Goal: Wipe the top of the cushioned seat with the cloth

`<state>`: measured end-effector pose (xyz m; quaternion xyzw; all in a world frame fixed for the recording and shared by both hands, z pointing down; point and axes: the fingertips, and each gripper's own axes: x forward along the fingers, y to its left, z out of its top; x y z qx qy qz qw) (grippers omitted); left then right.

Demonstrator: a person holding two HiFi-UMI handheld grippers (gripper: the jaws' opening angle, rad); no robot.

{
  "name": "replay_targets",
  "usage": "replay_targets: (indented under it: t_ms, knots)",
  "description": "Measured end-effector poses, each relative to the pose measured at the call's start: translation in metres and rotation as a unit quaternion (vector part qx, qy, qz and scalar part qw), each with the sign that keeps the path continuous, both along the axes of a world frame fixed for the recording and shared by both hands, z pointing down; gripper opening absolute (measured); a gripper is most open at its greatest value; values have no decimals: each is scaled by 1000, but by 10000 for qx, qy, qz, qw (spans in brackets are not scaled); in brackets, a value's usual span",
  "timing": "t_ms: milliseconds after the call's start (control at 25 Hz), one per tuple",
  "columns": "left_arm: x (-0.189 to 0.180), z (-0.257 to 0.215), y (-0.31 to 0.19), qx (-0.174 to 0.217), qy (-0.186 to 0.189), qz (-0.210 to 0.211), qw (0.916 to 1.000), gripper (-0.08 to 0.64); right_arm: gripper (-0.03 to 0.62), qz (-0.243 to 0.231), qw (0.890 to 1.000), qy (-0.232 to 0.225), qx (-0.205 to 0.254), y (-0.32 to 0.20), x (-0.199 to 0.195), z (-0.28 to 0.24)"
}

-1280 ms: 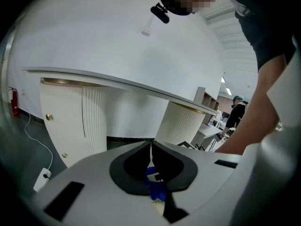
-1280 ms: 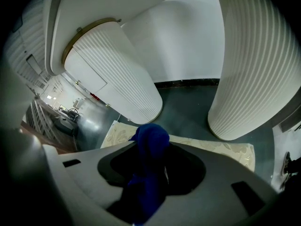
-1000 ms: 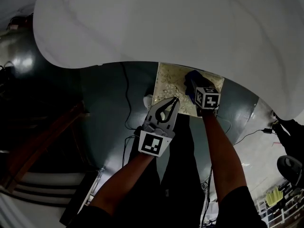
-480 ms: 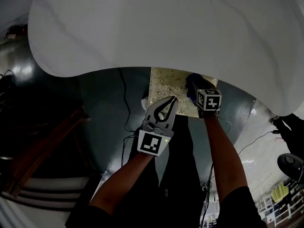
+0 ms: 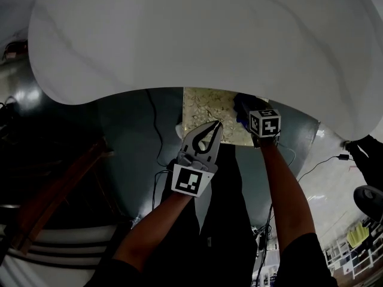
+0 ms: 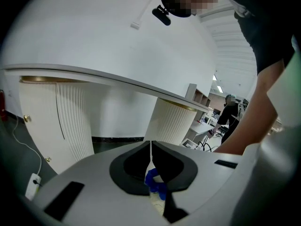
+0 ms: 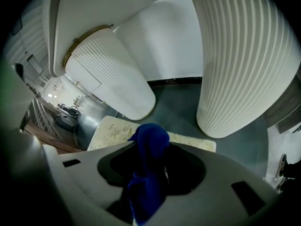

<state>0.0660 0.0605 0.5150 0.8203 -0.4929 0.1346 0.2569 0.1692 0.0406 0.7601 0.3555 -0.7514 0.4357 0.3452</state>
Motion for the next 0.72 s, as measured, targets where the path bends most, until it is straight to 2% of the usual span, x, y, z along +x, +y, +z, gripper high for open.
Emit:
replay_targets:
  t_ms: [240, 480, 720]
  knots:
    - [-1, -5, -8, -16, 63, -28, 10000, 23, 175, 101, 9999, 90, 35, -2, 10, -1]
    - [7, 0, -9, -10, 24, 48, 10000, 23, 176, 321, 9987, 353, -156, -1, 39, -11]
    - [16, -1, -5, -68, 86, 135, 9998, 23, 178, 264, 9984, 468, -157, 1, 56, -11]
